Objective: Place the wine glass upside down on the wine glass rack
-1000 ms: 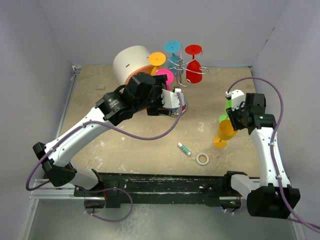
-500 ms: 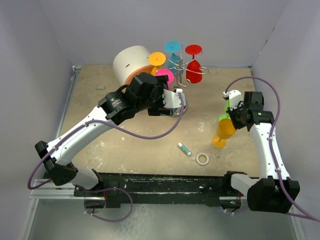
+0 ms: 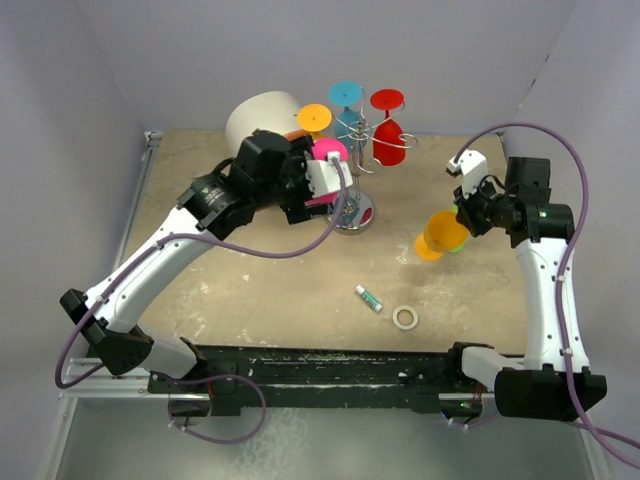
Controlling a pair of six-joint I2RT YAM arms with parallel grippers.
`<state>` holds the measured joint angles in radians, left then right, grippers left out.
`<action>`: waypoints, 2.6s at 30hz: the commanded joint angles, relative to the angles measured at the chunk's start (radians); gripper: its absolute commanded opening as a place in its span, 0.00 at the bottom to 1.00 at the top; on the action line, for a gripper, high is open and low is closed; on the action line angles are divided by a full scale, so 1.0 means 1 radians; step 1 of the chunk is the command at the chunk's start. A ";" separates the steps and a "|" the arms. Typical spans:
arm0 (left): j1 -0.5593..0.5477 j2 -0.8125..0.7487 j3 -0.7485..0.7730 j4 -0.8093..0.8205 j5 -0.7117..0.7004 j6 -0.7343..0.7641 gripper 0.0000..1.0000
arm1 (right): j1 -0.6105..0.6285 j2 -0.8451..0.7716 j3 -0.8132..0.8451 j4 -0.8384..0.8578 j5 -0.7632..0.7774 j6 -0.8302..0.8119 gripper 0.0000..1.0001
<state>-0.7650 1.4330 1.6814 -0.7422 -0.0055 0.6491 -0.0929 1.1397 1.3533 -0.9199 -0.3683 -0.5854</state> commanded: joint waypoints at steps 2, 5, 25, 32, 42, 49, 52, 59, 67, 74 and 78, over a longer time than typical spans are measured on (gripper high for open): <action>0.095 -0.077 0.042 0.043 0.144 -0.173 0.99 | 0.001 0.007 0.158 -0.099 -0.264 -0.093 0.00; 0.152 -0.089 0.054 0.061 0.202 -0.266 0.99 | 0.012 -0.004 0.222 -0.088 -0.376 -0.096 0.00; 0.343 -0.155 -0.006 0.246 0.522 -0.820 0.99 | 0.215 -0.007 0.397 0.379 -0.674 0.306 0.00; 0.343 -0.093 0.013 0.295 0.683 -1.005 0.96 | 0.226 0.013 0.421 0.491 -0.633 0.423 0.00; 0.340 -0.029 -0.026 0.400 0.823 -1.158 0.57 | 0.239 0.025 0.433 0.524 -0.586 0.447 0.00; 0.329 -0.010 -0.031 0.404 0.853 -1.174 0.30 | 0.240 0.025 0.428 0.531 -0.560 0.444 0.00; 0.328 -0.008 -0.036 0.412 0.857 -1.175 0.22 | 0.241 0.026 0.420 0.538 -0.554 0.444 0.00; 0.329 -0.011 -0.023 0.421 0.875 -1.169 0.00 | 0.240 0.022 0.392 0.530 -0.541 0.429 0.00; 0.357 -0.040 0.029 0.365 0.786 -1.093 0.00 | 0.240 -0.015 0.368 0.437 -0.482 0.333 0.50; 0.367 -0.065 0.124 0.259 0.610 -0.919 0.00 | 0.239 -0.051 0.383 0.351 -0.428 0.267 0.72; 0.363 -0.076 0.181 0.206 0.472 -0.774 0.00 | 0.226 -0.076 0.387 0.288 -0.404 0.219 0.76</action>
<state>-0.4057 1.4097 1.7748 -0.5049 0.6201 -0.3012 0.1471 1.0985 1.7180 -0.5735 -0.8165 -0.2996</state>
